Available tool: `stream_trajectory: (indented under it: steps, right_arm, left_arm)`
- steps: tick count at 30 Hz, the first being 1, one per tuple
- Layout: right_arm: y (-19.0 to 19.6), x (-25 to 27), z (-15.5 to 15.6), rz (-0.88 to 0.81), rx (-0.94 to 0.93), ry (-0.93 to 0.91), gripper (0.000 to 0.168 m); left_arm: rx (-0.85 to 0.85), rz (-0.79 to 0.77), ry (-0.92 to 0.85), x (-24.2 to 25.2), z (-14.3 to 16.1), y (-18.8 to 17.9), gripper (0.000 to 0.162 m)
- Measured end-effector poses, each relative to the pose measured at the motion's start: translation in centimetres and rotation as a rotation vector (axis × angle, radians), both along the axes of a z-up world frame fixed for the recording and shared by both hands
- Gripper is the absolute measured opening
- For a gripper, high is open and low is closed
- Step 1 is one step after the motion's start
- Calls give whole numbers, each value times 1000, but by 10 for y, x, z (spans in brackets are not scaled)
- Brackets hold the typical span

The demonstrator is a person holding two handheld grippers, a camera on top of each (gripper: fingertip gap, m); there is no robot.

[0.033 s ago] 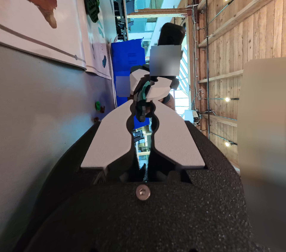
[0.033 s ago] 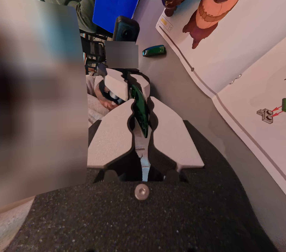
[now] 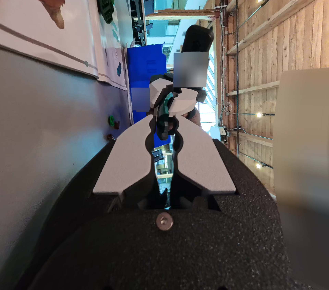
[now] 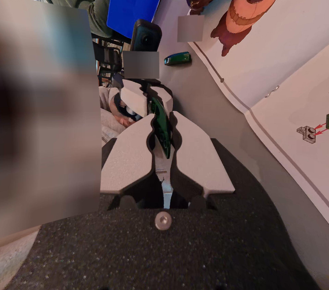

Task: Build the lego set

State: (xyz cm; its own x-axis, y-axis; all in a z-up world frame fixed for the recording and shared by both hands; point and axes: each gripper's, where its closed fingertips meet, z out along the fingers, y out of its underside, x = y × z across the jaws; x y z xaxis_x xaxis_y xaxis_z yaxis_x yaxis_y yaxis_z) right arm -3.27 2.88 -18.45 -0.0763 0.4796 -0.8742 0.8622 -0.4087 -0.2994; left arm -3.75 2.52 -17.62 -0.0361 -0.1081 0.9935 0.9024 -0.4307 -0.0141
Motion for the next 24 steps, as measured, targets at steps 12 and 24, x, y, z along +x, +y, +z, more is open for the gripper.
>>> stream_trajectory:
  steps: [12, 24]
  right_arm:
    - [9, -3, -2, -17, 51, 0, 12]
    - [9, -1, -5, 15, 50, -14, 13]
  left_arm:
    - [-18, 2, -32, 0, -3, 1, 17]
    - [-38, 12, -31, -1, -9, 2, 10]
